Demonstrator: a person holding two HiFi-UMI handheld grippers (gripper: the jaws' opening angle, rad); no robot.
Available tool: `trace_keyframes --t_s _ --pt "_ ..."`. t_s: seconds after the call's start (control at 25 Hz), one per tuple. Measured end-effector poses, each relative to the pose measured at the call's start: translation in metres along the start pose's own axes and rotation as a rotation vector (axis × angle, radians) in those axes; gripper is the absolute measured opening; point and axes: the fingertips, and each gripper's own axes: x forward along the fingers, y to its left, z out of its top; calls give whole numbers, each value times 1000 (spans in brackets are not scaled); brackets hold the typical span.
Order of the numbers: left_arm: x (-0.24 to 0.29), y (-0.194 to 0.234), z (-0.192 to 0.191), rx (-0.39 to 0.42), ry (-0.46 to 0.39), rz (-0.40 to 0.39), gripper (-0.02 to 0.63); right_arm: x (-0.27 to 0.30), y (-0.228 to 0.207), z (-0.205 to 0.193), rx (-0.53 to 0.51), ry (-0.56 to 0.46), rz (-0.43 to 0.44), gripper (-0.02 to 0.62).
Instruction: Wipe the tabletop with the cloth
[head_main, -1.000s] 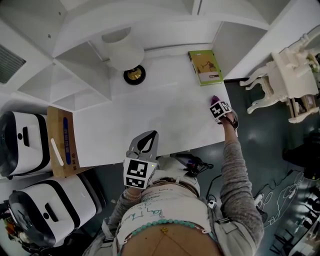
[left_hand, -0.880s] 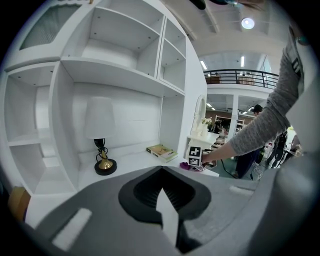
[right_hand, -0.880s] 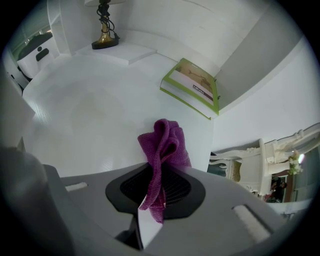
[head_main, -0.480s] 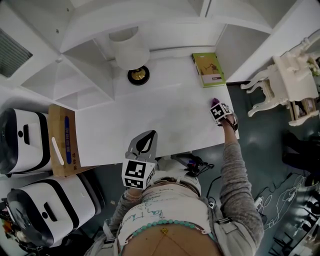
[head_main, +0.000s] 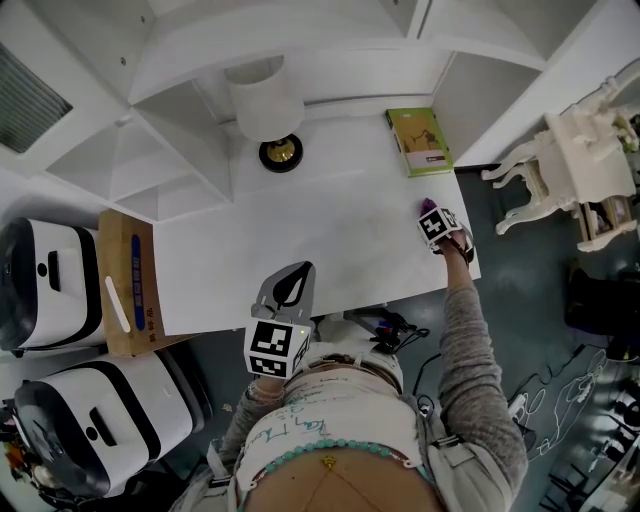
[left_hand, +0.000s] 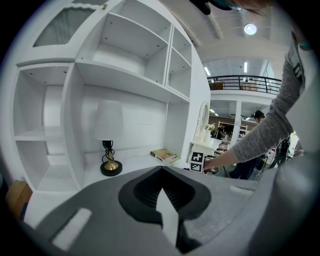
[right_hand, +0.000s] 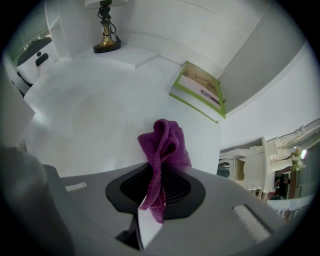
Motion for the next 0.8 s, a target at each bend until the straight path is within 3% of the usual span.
trace_keyframes --t_s 0.8 --pt "-18 20 -2 -13 -16 -9 2 -7 35 15 -13 -12 18 81"
